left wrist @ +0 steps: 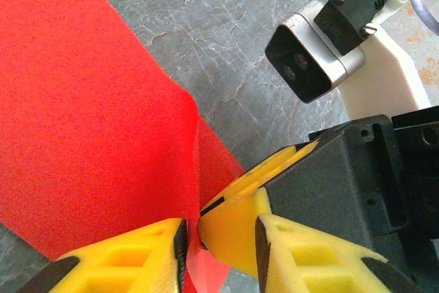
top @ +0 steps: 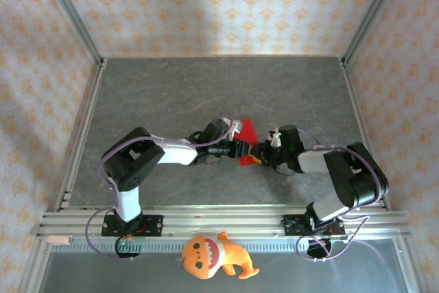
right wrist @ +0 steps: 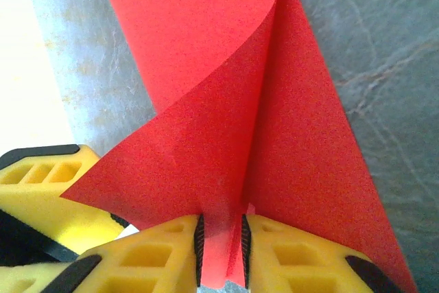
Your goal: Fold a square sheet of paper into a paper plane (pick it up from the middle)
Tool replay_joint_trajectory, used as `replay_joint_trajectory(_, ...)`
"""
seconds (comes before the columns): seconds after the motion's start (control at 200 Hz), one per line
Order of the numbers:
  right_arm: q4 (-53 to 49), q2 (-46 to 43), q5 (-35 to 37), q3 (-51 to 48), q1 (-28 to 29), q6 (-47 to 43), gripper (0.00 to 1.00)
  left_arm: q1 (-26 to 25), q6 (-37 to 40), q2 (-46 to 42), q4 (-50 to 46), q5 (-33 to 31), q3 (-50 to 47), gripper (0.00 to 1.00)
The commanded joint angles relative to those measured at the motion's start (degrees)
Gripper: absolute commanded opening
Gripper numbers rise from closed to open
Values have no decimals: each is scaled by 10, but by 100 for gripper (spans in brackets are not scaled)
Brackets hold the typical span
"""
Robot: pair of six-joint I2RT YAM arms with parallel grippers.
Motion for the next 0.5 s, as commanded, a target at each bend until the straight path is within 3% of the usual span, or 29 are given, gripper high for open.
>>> replay_joint_trajectory(0.0,-19,9,16,-9,4,-4,25,2,5,26,7,5,11,30)
replay_joint_trajectory(0.495,-21,10,17,-8,3,-6,24,2,15,31,-21,-42,16,26)
